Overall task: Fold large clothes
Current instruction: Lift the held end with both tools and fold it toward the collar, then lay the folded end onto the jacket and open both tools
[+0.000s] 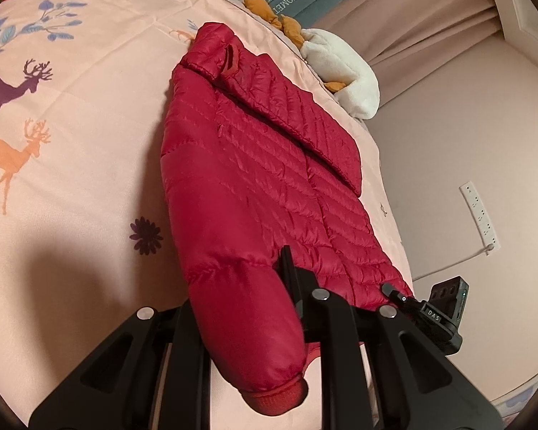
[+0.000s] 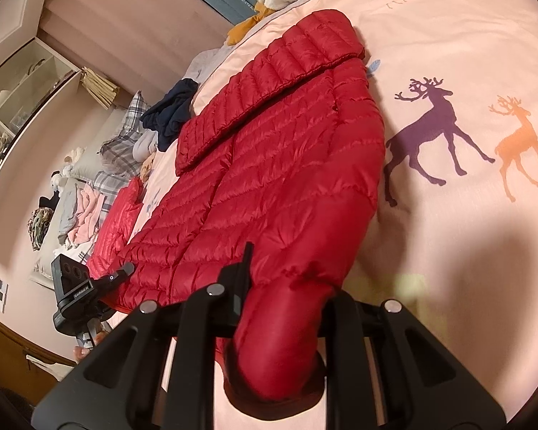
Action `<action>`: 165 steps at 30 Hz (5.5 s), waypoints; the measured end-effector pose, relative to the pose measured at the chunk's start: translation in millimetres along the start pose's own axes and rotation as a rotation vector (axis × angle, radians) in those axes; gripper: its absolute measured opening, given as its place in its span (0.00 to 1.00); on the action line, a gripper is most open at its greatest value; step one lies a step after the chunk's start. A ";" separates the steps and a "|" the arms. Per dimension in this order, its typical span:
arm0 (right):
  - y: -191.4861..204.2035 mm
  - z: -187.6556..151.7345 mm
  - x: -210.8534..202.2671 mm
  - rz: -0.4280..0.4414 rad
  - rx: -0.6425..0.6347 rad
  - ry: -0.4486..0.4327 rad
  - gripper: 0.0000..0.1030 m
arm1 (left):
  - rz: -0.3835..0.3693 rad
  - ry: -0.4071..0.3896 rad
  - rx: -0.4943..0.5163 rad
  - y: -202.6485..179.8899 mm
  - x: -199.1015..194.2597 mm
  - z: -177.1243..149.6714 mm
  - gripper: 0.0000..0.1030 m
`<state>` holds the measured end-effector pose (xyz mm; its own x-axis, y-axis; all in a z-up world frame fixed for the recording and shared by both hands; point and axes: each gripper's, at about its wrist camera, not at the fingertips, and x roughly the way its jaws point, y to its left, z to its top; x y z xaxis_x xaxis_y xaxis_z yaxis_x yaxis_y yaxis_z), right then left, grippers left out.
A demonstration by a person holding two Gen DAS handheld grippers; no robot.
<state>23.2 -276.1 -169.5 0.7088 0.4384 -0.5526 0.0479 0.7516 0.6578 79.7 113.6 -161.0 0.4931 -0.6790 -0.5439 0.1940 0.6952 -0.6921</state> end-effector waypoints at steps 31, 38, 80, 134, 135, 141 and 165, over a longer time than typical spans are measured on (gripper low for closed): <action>22.4 15.5 -36.7 0.100 -0.127 -0.042 0.16 | 0.075 -0.046 0.141 -38.3 -22.8 6.5 0.16; 40.8 20.0 -62.5 0.174 -0.201 -0.080 0.16 | 0.070 -0.074 0.179 -53.6 -41.7 8.1 0.16; 90.4 24.4 -141.5 0.388 -0.320 -0.215 0.17 | 0.001 -0.225 0.296 -100.0 -137.0 -5.0 0.17; 34.0 155.3 25.7 0.013 -0.167 -0.174 0.19 | 0.230 -0.126 0.196 -54.7 25.0 152.9 0.17; 31.8 156.5 29.7 0.005 -0.164 -0.169 0.19 | 0.237 -0.118 0.194 -52.5 30.1 155.8 0.17; 18.8 170.5 55.9 -0.038 -0.133 -0.131 0.19 | 0.280 -0.082 0.181 -42.3 60.3 170.5 0.17; -25.7 210.5 93.8 0.014 0.158 -0.054 0.64 | 0.386 0.060 0.142 -27.8 154.0 216.3 0.28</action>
<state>236.6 -358.0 -130.6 0.7470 0.4176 -0.5173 0.1453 0.6568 0.7399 333.7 40.6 -122.9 0.5030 -0.3713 -0.7805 0.1211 0.9244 -0.3618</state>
